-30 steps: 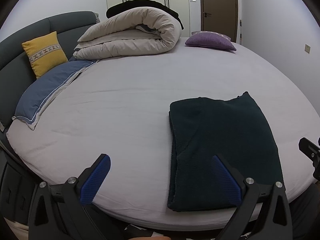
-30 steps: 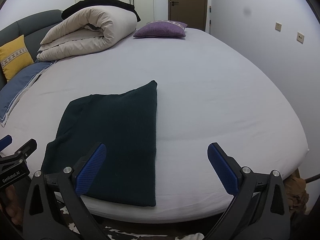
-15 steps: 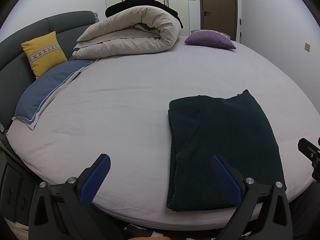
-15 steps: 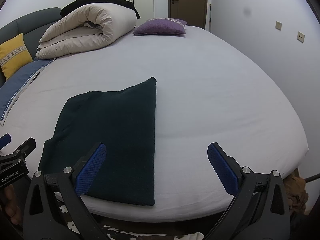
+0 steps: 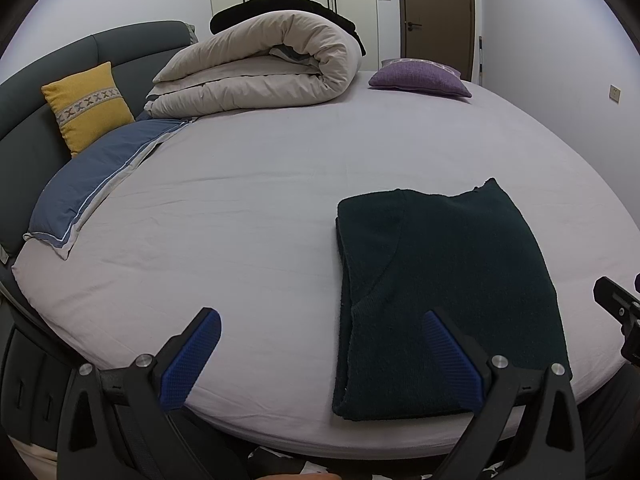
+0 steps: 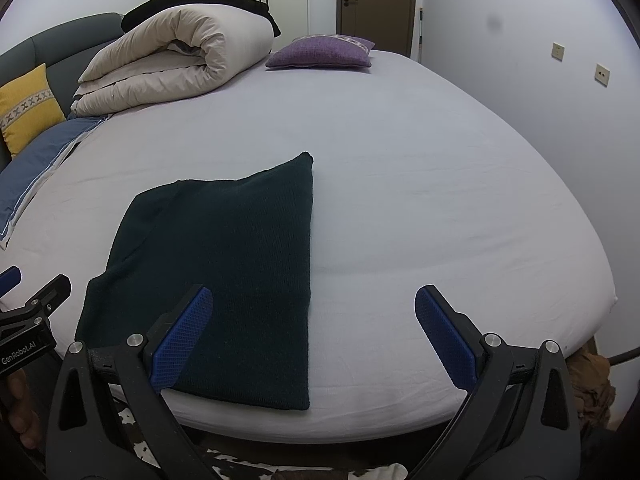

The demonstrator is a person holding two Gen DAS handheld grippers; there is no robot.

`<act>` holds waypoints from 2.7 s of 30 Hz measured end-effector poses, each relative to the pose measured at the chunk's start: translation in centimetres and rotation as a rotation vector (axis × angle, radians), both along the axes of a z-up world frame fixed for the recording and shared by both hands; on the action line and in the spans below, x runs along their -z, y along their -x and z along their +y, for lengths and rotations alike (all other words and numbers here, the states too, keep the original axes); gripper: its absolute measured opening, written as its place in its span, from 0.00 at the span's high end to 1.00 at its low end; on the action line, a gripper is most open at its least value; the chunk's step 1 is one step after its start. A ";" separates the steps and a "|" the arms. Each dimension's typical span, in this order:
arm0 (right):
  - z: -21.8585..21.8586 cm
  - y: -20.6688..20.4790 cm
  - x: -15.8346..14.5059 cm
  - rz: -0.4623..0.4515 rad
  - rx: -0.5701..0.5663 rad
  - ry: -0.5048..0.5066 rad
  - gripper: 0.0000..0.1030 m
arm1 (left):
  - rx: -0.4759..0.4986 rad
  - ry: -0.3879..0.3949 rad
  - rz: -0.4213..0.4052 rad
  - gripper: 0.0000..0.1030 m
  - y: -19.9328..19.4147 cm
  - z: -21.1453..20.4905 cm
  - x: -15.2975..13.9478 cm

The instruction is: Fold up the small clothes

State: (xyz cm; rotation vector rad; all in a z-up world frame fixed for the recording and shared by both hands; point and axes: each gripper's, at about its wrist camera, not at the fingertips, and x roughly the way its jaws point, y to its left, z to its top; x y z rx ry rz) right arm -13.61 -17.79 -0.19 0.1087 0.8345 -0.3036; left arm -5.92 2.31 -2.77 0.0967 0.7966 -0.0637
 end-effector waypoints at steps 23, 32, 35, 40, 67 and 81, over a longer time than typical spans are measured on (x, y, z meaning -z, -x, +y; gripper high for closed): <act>-0.1 -0.1 0.8 0.010 -0.006 0.002 0.00 | 0.005 0.001 0.005 0.00 0.4 -0.2 0.3; -0.1 -0.1 0.8 0.010 -0.005 0.002 0.00 | 0.007 0.001 0.005 0.00 0.3 -0.2 0.3; -0.1 -0.1 0.8 0.011 -0.004 0.003 0.00 | 0.007 0.001 0.005 0.00 0.2 -0.2 0.3; -0.1 -0.1 0.8 0.010 -0.005 0.003 0.00 | 0.008 0.001 0.005 0.00 0.2 -0.2 0.3; -0.1 0.1 0.9 0.014 -0.005 0.003 0.00 | 0.010 0.001 0.007 0.00 0.1 -0.1 0.2; -0.4 0.6 1.3 0.017 -0.007 0.003 0.00 | 0.016 0.000 0.009 0.00 0.3 -0.3 0.3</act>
